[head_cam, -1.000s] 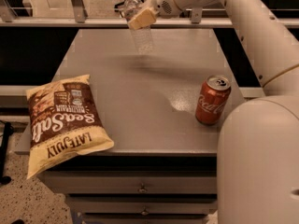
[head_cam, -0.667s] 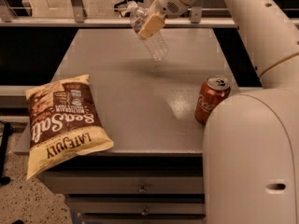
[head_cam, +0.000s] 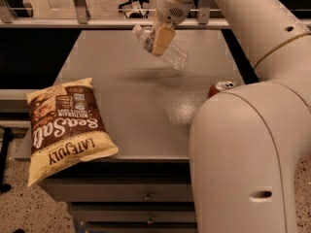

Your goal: Knock water bottle over

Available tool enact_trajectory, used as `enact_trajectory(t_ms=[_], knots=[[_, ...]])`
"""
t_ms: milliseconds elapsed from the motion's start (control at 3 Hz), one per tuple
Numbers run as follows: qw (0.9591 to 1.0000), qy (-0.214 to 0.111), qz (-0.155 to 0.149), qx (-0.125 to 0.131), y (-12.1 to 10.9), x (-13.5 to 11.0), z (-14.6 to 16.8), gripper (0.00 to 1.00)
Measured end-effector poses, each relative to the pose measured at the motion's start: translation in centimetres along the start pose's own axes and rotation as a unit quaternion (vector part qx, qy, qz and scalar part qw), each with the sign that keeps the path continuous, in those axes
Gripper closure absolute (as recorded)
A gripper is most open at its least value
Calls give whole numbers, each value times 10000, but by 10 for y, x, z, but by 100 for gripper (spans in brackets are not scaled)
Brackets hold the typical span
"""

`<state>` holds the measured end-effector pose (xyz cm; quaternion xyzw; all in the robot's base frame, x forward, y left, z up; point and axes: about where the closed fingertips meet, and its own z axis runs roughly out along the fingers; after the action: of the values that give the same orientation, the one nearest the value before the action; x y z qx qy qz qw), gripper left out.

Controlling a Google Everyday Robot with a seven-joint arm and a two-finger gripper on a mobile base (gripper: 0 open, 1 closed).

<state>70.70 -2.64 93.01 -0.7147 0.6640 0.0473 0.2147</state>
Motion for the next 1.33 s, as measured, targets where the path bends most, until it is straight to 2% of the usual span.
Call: enact_trajectory(t_ms=[333,667,1000,1333], knots=[[9978,306,-525,-280,15,-7,10,100],[9939,475,-841,-535,29,-10,23,92],[9901,600,-1000,-778,42,-8,40,78],[9873,694,-1071,-944,53,-4,51,54]])
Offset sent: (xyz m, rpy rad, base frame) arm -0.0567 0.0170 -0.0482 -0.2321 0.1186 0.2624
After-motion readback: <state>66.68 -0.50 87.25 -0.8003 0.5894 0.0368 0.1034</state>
